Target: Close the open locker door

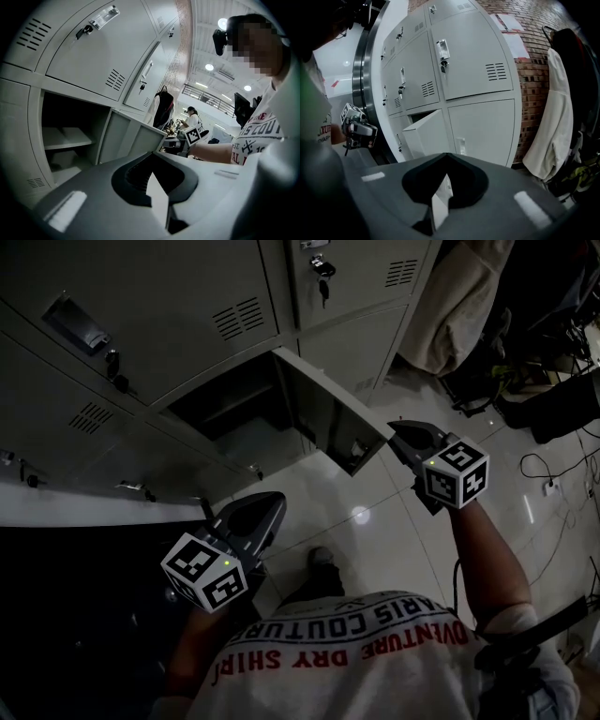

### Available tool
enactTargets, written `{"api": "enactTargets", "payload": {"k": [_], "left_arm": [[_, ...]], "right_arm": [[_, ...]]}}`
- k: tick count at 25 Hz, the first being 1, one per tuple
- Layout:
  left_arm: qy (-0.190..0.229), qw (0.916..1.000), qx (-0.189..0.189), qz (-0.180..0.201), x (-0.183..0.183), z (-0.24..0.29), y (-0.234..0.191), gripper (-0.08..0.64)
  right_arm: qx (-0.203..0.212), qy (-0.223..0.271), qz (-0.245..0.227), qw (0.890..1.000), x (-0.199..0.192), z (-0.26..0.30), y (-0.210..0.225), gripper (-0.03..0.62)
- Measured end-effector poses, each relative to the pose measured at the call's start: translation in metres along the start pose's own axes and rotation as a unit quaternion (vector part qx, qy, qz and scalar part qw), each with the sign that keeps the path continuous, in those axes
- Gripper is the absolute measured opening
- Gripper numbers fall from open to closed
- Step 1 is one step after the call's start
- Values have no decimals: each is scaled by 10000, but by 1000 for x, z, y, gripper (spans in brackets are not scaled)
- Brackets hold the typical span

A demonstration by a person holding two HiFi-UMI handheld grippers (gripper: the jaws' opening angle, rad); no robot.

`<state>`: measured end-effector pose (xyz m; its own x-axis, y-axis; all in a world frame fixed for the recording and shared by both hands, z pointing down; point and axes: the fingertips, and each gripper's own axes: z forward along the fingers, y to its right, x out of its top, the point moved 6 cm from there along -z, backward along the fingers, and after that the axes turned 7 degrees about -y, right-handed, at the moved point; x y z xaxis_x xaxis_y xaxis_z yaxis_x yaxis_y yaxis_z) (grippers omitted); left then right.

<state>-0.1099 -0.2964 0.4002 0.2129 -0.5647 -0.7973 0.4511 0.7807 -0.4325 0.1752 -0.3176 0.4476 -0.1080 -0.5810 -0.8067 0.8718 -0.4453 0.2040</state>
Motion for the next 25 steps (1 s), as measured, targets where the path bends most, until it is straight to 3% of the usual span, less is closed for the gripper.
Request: {"api": "enactTargets", "payload": {"k": [8,18,25], "left_arm": [[32,10000,-78,-32,-3,-3,-10,5],[296,9985,385,-272,-6,-46,-36,5],[720,9935,724,-497,-11,-89,-56,5]], "right_arm": [[456,-143,-574,9972,-3,20,-58,-3],[1248,7,-863,9884,28,77,-134,-3],[1483,-136,-919,9846,57,135,-165,-3]]}}
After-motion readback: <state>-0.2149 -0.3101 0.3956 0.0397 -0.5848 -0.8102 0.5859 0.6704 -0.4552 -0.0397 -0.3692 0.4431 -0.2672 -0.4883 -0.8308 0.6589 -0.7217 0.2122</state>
